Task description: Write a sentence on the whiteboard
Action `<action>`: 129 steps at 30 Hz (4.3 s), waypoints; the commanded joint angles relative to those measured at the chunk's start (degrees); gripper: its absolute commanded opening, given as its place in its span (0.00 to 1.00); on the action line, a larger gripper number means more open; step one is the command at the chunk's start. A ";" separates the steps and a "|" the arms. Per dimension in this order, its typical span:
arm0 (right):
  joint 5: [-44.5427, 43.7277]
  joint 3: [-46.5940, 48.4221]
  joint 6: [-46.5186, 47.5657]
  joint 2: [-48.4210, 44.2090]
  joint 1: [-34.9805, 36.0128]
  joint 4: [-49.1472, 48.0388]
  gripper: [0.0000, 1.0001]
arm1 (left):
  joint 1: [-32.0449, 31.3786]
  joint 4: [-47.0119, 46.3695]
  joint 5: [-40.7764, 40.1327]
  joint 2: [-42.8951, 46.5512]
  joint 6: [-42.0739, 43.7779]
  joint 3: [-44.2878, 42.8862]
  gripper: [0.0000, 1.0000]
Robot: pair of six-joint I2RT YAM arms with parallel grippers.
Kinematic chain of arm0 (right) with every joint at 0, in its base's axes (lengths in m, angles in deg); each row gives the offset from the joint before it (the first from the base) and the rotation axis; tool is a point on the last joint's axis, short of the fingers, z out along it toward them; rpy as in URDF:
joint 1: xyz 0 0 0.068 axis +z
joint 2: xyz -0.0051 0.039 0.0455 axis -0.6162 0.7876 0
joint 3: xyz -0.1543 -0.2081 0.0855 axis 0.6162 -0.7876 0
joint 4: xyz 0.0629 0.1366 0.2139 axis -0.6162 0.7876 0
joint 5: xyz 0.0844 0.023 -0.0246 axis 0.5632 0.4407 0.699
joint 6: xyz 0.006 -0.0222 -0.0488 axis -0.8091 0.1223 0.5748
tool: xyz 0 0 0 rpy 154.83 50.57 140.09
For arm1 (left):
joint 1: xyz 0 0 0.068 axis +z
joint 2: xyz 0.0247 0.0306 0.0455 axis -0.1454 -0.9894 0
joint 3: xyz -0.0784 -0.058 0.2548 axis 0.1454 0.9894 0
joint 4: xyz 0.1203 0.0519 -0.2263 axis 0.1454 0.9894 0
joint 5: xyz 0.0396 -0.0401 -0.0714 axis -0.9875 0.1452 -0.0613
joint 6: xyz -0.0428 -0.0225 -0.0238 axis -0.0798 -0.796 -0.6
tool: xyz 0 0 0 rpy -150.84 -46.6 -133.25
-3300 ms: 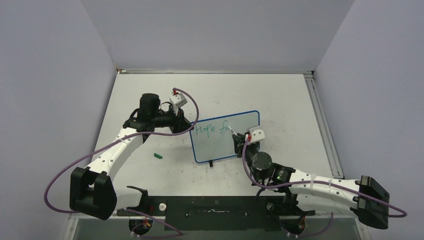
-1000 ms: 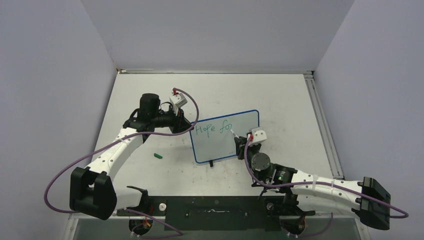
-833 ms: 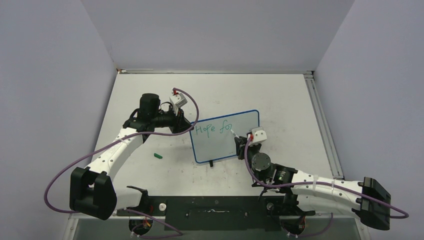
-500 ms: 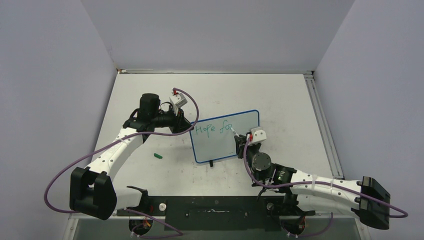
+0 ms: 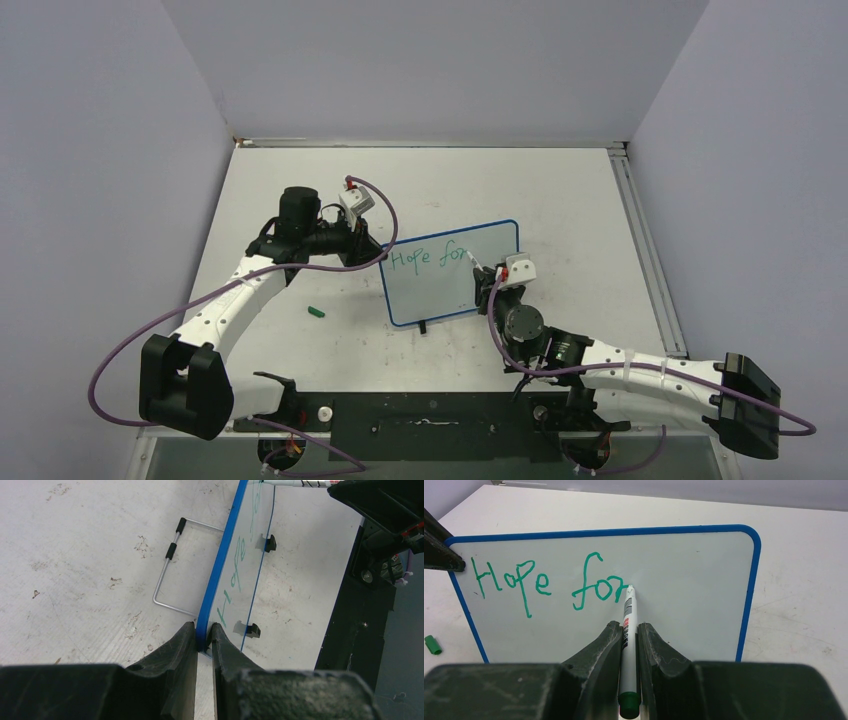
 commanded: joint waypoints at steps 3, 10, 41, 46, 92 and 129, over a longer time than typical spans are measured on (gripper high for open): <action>-2.02 0.75 -0.62 -0.75 0.12 0.29 0.05 | -0.11 2.71 -1.66 -0.42 2.38 -0.17 0.00; -2.13 0.40 -1.64 -1.50 0.20 1.17 0.05 | -0.11 2.72 -1.68 -0.08 2.40 -0.01 0.00; 12.16 1.71 4.20 -8.99 -9.99 0.24 0.05 | -0.12 3.33 -1.98 -0.74 2.73 -0.34 0.00; 12.34 1.54 4.62 -7.00 -9.96 -1.90 0.05 | -0.12 3.43 -1.94 -0.99 2.76 -0.43 0.00; 3.56 -0.85 -2.76 -6.65 -4.45 3.42 0.05 | -0.13 3.39 -1.65 -1.15 2.74 -0.50 0.00; 0.65 -1.72 -5.87 -11.02 -1.91 8.34 0.05 | -0.08 3.52 -1.52 -1.27 2.74 -0.54 0.00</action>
